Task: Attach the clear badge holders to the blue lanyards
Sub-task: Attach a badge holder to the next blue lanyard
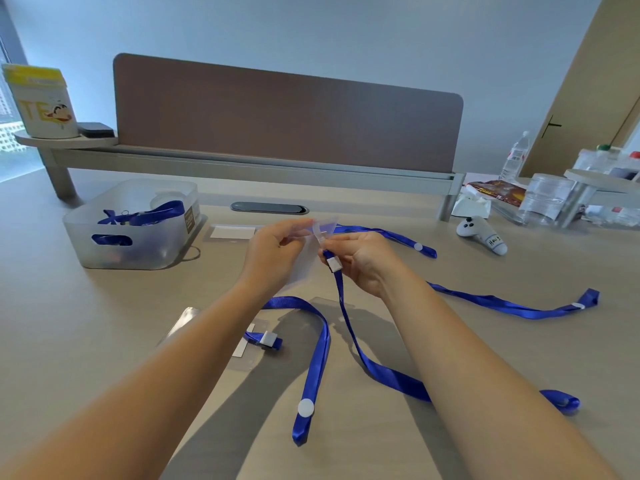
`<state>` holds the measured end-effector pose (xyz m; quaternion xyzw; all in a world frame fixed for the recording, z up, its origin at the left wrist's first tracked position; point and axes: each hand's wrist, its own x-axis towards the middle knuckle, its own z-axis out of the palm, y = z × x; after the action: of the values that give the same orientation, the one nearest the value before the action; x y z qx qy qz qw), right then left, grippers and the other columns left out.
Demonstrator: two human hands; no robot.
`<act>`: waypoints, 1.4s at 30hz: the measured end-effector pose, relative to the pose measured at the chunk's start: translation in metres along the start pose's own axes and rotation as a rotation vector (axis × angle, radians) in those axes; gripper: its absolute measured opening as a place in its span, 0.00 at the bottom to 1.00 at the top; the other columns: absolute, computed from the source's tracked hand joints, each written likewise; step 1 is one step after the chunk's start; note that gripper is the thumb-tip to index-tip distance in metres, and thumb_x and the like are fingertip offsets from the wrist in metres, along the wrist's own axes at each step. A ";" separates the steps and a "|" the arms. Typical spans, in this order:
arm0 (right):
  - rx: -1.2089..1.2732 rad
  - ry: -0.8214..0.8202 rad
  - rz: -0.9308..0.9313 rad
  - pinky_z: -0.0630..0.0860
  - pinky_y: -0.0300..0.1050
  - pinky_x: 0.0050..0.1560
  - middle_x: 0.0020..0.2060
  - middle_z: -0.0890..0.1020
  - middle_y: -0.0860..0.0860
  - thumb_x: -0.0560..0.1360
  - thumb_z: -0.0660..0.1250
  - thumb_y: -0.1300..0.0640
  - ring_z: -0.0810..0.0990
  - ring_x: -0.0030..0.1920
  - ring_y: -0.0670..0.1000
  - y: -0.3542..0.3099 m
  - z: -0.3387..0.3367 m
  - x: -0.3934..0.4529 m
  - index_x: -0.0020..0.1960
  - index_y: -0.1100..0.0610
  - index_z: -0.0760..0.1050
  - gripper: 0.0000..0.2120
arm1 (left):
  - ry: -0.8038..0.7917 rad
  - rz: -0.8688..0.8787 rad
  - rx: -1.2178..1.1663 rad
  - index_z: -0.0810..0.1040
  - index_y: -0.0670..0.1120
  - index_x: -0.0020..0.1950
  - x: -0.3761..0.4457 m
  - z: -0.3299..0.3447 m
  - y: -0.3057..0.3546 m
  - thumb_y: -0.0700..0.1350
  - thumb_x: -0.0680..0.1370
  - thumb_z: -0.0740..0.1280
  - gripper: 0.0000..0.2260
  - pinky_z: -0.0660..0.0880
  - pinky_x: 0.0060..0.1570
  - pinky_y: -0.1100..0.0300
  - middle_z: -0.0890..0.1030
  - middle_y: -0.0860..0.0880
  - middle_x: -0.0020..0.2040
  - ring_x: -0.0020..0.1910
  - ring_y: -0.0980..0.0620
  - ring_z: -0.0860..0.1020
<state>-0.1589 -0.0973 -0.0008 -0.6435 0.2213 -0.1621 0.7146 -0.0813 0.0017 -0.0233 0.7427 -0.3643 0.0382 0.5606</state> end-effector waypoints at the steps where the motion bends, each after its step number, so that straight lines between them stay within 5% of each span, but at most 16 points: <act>1: -0.040 -0.005 0.015 0.78 0.36 0.35 0.33 0.78 0.54 0.74 0.65 0.66 0.77 0.32 0.49 0.001 0.000 0.000 0.38 0.61 0.76 0.06 | 0.006 0.004 -0.003 0.72 0.43 0.63 0.000 -0.001 0.000 0.36 0.77 0.58 0.15 0.68 0.47 0.62 0.77 0.42 0.59 0.51 0.54 0.70; 11: -0.051 -0.054 0.008 0.68 0.32 0.21 0.31 0.75 0.53 0.79 0.55 0.61 0.70 0.26 0.45 -0.002 0.006 -0.003 0.39 0.60 0.71 0.12 | 0.008 0.113 0.116 0.71 0.42 0.64 0.001 -0.004 -0.009 0.35 0.77 0.58 0.15 0.69 0.49 0.61 0.77 0.40 0.59 0.53 0.47 0.73; 15: 0.008 -0.056 0.045 0.65 0.33 0.23 0.29 0.73 0.52 0.79 0.54 0.61 0.67 0.23 0.44 0.000 0.007 -0.001 0.38 0.60 0.71 0.13 | 0.003 0.354 0.347 0.72 0.41 0.62 -0.001 -0.010 -0.013 0.34 0.76 0.60 0.15 0.68 0.43 0.64 0.79 0.38 0.53 0.47 0.45 0.75; 19: 0.040 -0.056 0.099 0.66 0.34 0.26 0.28 0.73 0.51 0.79 0.54 0.52 0.68 0.23 0.43 0.001 0.006 0.001 0.40 0.59 0.71 0.15 | -0.070 0.617 0.650 0.79 0.39 0.53 0.000 -0.021 -0.015 0.27 0.65 0.71 0.18 0.79 0.35 0.57 0.83 0.37 0.41 0.38 0.38 0.81; 24: -0.043 -0.028 0.047 0.67 0.33 0.25 0.31 0.75 0.51 0.77 0.61 0.55 0.69 0.27 0.45 0.003 0.006 0.002 0.42 0.58 0.74 0.09 | -0.072 0.722 0.868 0.80 0.41 0.50 0.004 -0.024 -0.017 0.30 0.56 0.77 0.23 0.79 0.31 0.53 0.84 0.40 0.37 0.34 0.41 0.81; 29: -0.058 -0.016 0.021 0.69 0.33 0.27 0.33 0.77 0.51 0.77 0.61 0.59 0.71 0.30 0.45 0.005 0.008 0.002 0.42 0.58 0.75 0.08 | -0.072 0.654 0.731 0.79 0.39 0.53 0.001 -0.022 -0.022 0.28 0.63 0.73 0.20 0.79 0.34 0.53 0.83 0.37 0.41 0.38 0.38 0.81; 33: 0.032 0.001 0.004 0.69 0.36 0.31 0.32 0.79 0.50 0.76 0.62 0.61 0.73 0.32 0.45 0.005 0.009 0.004 0.42 0.59 0.76 0.06 | -0.136 0.335 0.456 0.71 0.44 0.63 0.002 -0.016 -0.016 0.37 0.74 0.64 0.18 0.69 0.50 0.60 0.78 0.41 0.57 0.54 0.44 0.74; 38: -0.045 0.016 -0.043 0.70 0.35 0.30 0.29 0.80 0.48 0.75 0.64 0.63 0.74 0.32 0.45 0.004 0.008 0.010 0.41 0.57 0.76 0.05 | -0.228 -0.025 -0.044 0.77 0.44 0.53 0.008 -0.016 0.003 0.43 0.76 0.62 0.09 0.73 0.48 0.59 0.77 0.50 0.45 0.48 0.51 0.74; 42: -0.233 0.039 -0.140 0.70 0.36 0.34 0.33 0.78 0.50 0.75 0.64 0.61 0.74 0.33 0.45 0.002 0.011 0.010 0.50 0.62 0.78 0.06 | -0.199 -0.117 -0.001 0.79 0.42 0.49 0.015 -0.014 0.005 0.44 0.76 0.62 0.09 0.70 0.40 0.65 0.78 0.46 0.42 0.44 0.49 0.75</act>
<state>-0.1446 -0.0927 -0.0030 -0.7326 0.2069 -0.1973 0.6178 -0.0680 0.0056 -0.0070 0.7625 -0.3743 -0.0685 0.5232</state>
